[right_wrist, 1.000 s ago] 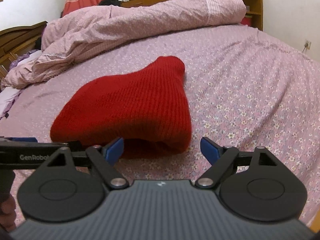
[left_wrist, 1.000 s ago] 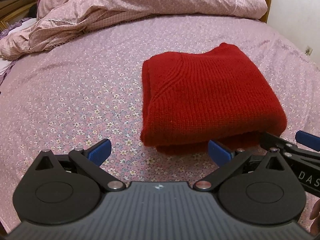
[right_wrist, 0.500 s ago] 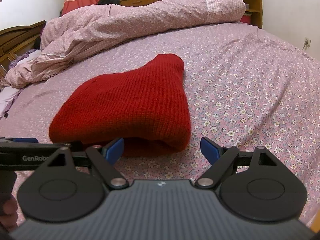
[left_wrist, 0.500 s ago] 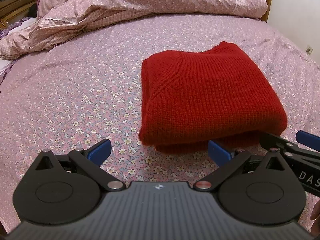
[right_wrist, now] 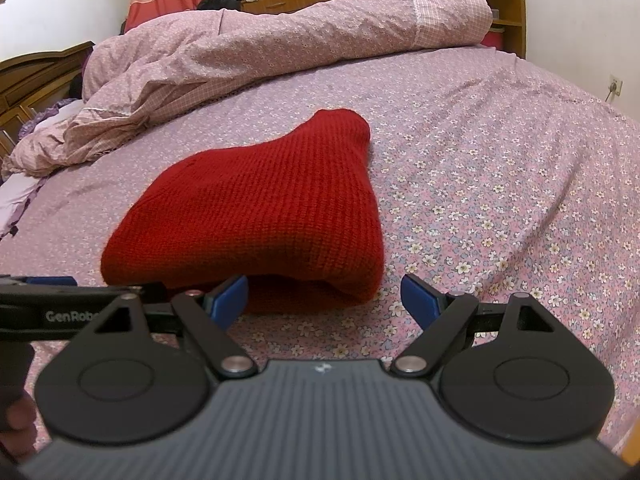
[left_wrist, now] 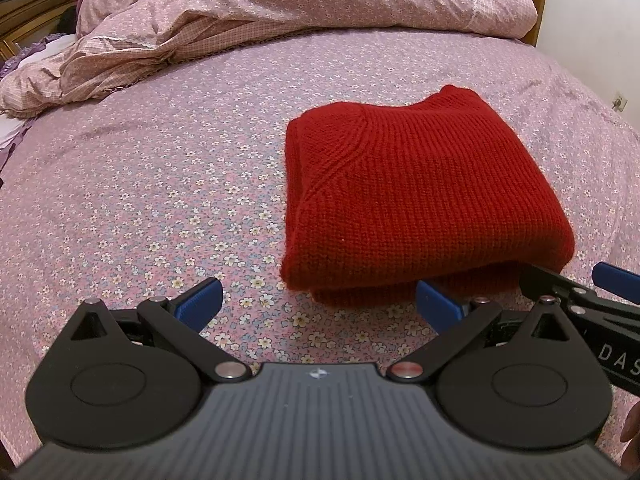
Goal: Fold small clothes
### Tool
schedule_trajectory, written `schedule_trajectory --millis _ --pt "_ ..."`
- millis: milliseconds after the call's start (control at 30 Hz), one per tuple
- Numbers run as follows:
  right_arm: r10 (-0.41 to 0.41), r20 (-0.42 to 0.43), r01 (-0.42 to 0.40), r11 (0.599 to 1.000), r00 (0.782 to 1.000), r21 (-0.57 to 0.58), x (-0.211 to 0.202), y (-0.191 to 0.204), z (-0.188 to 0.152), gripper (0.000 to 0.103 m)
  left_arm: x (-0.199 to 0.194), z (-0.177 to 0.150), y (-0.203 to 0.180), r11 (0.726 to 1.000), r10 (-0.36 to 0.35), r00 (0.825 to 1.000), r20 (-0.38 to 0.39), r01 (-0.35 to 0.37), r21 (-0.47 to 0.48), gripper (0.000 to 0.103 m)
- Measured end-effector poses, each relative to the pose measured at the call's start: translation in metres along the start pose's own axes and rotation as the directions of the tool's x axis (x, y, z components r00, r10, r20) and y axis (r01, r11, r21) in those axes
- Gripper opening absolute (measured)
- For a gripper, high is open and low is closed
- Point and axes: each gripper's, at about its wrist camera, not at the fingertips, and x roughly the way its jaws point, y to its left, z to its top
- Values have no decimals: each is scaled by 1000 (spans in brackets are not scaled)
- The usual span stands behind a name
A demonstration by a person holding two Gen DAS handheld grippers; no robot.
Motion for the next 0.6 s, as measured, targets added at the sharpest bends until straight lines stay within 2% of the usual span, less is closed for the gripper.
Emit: schedule_trajectory --millis 600 --pt "2 -2 -2 1000 1000 4 -1 1 0 85 -1 0 1 1000 -1 1000 -1 1 -1 103"
